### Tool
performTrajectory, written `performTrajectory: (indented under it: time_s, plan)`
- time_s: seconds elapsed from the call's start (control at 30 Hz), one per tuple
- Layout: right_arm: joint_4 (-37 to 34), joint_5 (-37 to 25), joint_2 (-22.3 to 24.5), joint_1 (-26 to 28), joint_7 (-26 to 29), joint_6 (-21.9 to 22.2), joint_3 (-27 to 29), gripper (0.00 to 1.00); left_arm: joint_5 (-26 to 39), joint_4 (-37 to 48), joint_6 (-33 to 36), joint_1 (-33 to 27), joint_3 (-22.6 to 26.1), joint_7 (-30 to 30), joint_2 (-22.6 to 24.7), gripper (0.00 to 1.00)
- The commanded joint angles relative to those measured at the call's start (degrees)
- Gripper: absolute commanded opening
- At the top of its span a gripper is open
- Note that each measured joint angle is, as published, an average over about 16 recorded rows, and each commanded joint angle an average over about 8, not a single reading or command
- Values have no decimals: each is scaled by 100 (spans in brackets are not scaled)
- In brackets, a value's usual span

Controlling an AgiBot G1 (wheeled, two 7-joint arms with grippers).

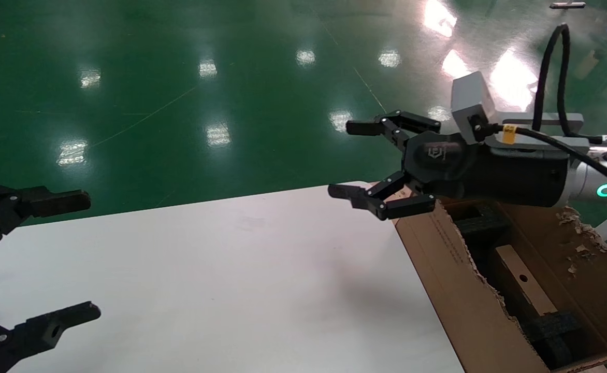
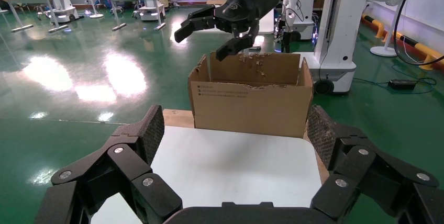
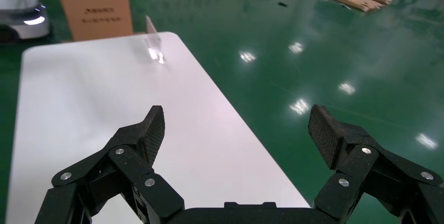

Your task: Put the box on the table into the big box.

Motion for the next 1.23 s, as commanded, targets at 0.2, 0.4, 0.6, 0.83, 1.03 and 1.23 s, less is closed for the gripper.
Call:
performTrajectory:
  time_s: [0.2, 0.4, 0.6, 0.83, 1.03, 1.23]
  plan:
    - [344, 82, -145, -217, 154, -99, 229, 100, 0, 0, 0, 0, 0, 0, 0, 100]
    - [638, 152, -269, -402, 286, -184, 425, 100, 0, 0, 0, 0, 1, 0, 0, 100]
    - [931, 222, -393, -586, 417, -268, 620, 100, -1, 0, 0, 0, 1, 0, 0, 100]
    - [1277, 305, -539, -804, 572, -367, 851, 100, -1, 0, 0, 0, 1, 1, 0, 100]
    - [1571, 375, -663, -989, 704, -452, 1047, 100, -1, 0, -1, 0, 1, 1, -1, 100]
    - [1746, 416, -735, -1098, 780, -502, 1162, 100, -1, 0, -1, 0, 1, 1, -1, 100]
